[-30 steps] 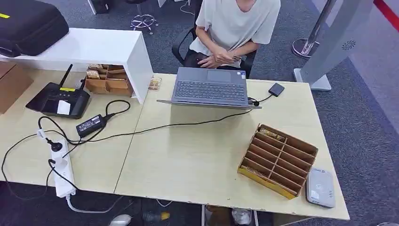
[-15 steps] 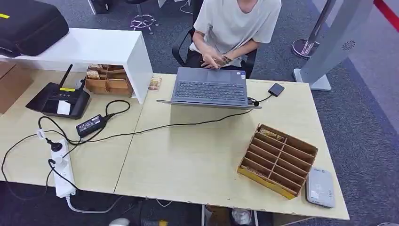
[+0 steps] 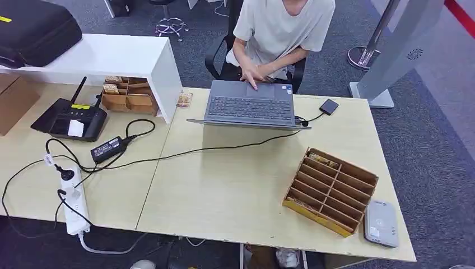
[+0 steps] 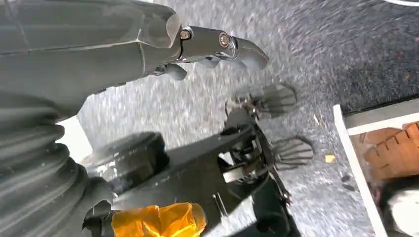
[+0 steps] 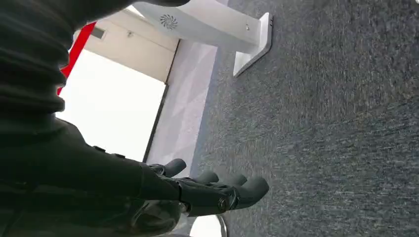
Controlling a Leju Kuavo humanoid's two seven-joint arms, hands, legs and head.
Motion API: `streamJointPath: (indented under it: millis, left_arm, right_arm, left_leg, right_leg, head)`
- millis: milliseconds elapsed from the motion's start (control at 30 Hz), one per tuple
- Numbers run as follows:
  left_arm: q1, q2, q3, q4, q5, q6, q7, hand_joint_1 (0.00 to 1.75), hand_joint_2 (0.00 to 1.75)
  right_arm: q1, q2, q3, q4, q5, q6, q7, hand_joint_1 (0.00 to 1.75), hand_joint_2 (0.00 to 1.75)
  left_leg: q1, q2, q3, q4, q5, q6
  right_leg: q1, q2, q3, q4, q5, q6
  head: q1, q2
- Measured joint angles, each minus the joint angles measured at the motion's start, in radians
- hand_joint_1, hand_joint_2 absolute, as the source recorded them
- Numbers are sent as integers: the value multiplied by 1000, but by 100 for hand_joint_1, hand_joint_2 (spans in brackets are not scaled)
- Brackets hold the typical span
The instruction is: Pass the card to the sensor for recognition and then transmit it.
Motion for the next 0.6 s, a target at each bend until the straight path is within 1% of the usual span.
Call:
streamJointPath:
  millis: [133,200,233,433,533,600]
  left_arm:
    - [-5,0,-37,0,-34,8,-8,0,175]
    - [-8,3,-41,0,-32,6,-6,0,175]
    - [-10,5,-41,0,-21,0,4,0,175]
    - [-17,38,-31,11,91,-10,126,0,175]
    - [-24,59,0,22,146,25,181,0,175]
    - [-30,74,25,27,182,52,198,0,175]
  right_arm:
    - [-2,0,10,0,20,-13,-13,0,175]
    - [-2,0,15,0,25,-15,-18,0,175]
    - [-2,0,21,0,31,-16,-20,0,175]
    - [-1,4,45,0,52,-26,-34,0,175]
    - [-1,5,56,0,57,-26,-42,0,175]
    - [-1,5,63,0,71,-22,-51,0,175]
  left_leg:
    - [0,0,0,0,0,0]
    - [0,0,1,0,0,0]
    - [0,0,1,0,0,0]
    - [0,1,1,0,-1,-1]
    - [1,1,1,0,-1,-1]
    - [1,1,1,0,-1,-1]
  right_leg:
    - [0,0,0,0,0,0]
    - [0,0,0,0,0,0]
    - [0,0,0,0,0,0]
    - [1,1,1,0,0,-1]
    - [1,1,1,0,-1,-1]
    - [1,1,1,0,-1,-1]
  head:
    - [0,0]
    - [0,0]
    - [0,0]
    - [0,0]
    - [0,0]
    - [0,0]
